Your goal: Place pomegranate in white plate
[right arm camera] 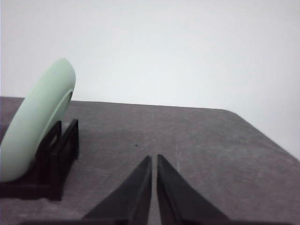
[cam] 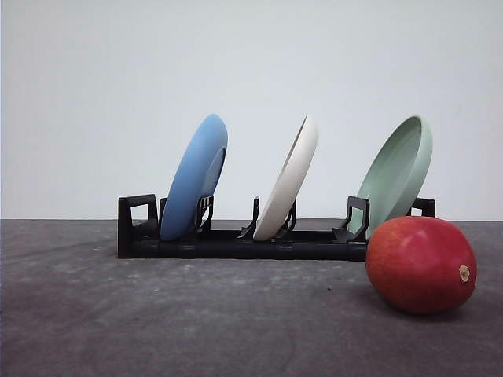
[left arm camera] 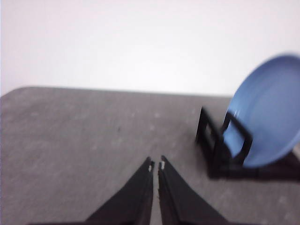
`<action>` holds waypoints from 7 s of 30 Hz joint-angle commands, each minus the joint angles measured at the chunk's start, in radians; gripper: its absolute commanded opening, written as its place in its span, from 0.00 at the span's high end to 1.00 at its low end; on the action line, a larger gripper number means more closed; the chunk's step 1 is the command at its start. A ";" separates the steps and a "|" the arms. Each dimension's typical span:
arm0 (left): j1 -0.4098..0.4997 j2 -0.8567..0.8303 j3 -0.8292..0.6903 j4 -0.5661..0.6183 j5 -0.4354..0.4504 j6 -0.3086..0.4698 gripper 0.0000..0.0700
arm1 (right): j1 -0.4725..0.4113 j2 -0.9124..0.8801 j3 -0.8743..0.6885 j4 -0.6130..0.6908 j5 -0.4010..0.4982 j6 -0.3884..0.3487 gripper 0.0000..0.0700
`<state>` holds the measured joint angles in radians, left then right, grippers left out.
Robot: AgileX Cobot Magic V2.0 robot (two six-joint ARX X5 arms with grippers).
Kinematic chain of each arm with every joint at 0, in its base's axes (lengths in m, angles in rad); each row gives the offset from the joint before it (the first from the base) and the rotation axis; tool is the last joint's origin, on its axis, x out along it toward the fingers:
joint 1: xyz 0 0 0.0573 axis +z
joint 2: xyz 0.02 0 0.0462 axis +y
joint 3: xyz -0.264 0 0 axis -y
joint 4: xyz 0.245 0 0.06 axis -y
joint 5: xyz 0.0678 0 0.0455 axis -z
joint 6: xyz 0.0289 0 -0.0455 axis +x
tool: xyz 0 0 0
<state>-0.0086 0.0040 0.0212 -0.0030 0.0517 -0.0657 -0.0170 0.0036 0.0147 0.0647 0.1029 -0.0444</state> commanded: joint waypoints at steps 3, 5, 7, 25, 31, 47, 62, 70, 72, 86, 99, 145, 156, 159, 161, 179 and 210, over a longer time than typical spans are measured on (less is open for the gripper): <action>0.002 -0.001 -0.008 0.065 0.001 -0.169 1.00 | 0.002 0.000 -0.003 0.041 -0.011 0.148 0.98; 0.002 -0.001 -0.008 0.106 0.002 -0.235 1.00 | 0.002 0.000 -0.003 0.060 -0.035 0.195 0.98; 0.002 -0.001 -0.008 0.177 0.001 -0.280 1.00 | 0.002 0.000 -0.003 0.103 -0.076 0.223 0.98; 0.002 0.084 0.421 0.095 -0.046 -0.224 1.00 | 0.002 0.011 0.307 -0.050 -0.182 0.337 0.99; 0.002 0.258 0.684 -0.188 -0.023 -0.124 1.00 | 0.002 0.096 0.521 -0.256 -0.208 0.339 0.99; -0.103 0.789 1.128 -0.638 0.130 0.036 1.00 | 0.022 0.621 1.046 -0.667 -0.417 0.163 0.99; -0.301 0.917 1.136 -0.610 0.099 0.108 1.00 | 0.252 0.851 1.049 -0.642 -0.417 0.076 0.99; -0.301 0.917 1.136 -0.611 0.103 0.106 0.39 | 0.253 0.831 1.049 -0.643 -0.417 0.074 0.57; -0.304 0.917 1.136 -0.613 0.103 0.106 0.39 | 0.254 0.824 1.049 -0.645 -0.417 0.081 0.57; -0.374 0.983 1.135 -0.576 0.103 0.102 0.39 | 0.257 0.779 1.049 -0.679 -0.416 0.098 0.57; -0.555 1.237 1.136 -0.288 0.081 0.023 0.43 | 0.257 0.779 1.049 -0.671 -0.386 0.105 0.57; -0.745 1.950 1.560 -0.184 -0.190 -0.029 0.44 | 0.257 0.779 1.049 -0.671 -0.383 0.112 0.57; -0.737 1.953 1.560 -0.193 -0.190 -0.032 0.52 | 0.257 0.779 1.049 -0.672 -0.383 0.112 0.57; -0.738 1.953 1.560 -0.201 -0.190 -0.031 0.69 | 0.257 0.779 1.049 -0.672 -0.383 0.112 0.57; -0.738 1.953 1.560 -0.211 -0.190 -0.031 0.83 | 0.257 0.779 1.049 -0.672 -0.383 0.113 0.57; -0.748 1.950 1.572 -0.239 -0.183 -0.033 1.00 | 0.257 0.779 1.049 -0.675 -0.384 0.116 0.57; -0.795 1.818 1.709 -0.422 -0.194 -0.084 1.00 | 0.271 0.779 1.049 -0.678 -0.390 0.115 0.57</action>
<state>-0.7903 1.8200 1.6990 -0.4301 -0.1429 -0.1474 0.2485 0.7792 1.0485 -0.6205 -0.2863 0.0597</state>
